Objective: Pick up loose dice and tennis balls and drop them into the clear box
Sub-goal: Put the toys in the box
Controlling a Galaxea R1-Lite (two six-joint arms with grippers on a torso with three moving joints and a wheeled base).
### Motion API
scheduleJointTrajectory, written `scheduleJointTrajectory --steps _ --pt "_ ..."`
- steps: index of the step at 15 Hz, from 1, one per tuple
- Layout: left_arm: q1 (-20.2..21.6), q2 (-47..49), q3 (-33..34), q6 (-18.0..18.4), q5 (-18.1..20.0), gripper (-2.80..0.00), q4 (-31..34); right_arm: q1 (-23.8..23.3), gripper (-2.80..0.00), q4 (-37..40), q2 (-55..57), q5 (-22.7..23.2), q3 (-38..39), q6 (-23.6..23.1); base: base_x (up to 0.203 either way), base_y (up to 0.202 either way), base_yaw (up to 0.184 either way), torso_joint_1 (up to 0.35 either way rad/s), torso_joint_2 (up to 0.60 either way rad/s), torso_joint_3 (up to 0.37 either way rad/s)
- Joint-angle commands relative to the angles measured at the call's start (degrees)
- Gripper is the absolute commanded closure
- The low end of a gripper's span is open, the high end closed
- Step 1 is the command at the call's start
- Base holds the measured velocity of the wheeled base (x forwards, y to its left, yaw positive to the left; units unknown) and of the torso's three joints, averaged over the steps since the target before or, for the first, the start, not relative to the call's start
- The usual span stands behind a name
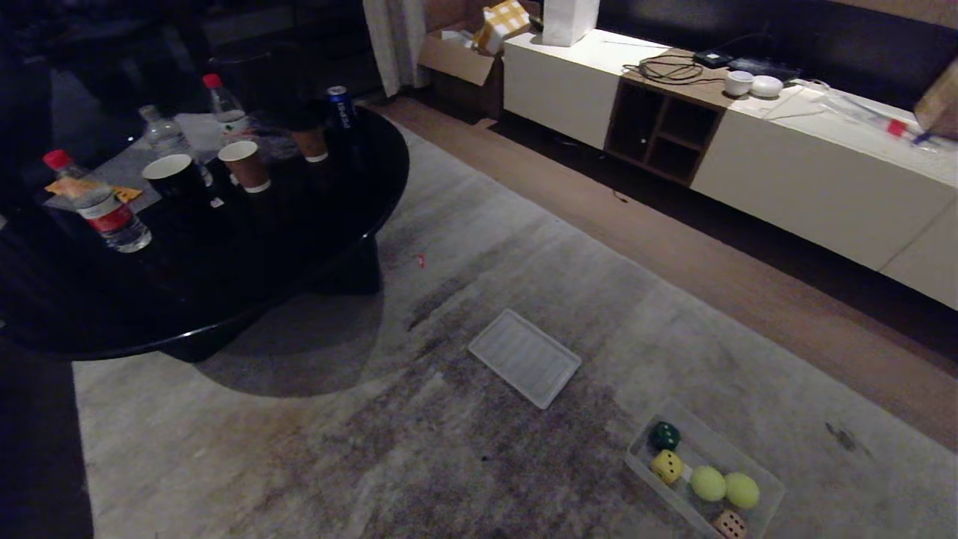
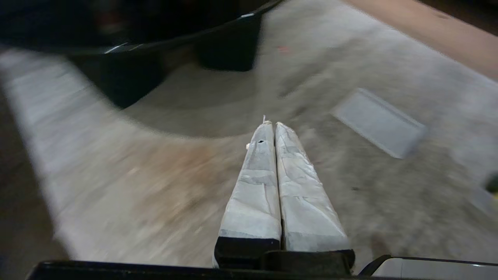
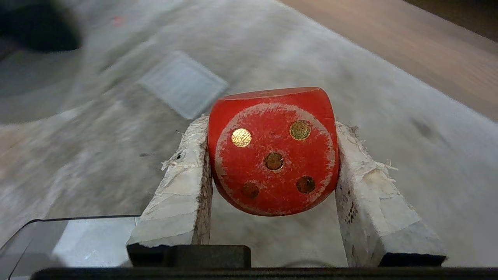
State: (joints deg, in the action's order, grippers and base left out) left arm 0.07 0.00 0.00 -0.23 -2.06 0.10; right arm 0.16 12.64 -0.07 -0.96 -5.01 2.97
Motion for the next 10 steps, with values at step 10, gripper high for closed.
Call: scheduleJointTrajectory --steps 10 --pt "0.01 0.09 0.09 -0.12 -0.05 0.0 -0.01 0.02 0.0 0.09 0.07 0.0 0.0 0.01 0.0 0.008 -0.119 0.002 0.0 -0.001"
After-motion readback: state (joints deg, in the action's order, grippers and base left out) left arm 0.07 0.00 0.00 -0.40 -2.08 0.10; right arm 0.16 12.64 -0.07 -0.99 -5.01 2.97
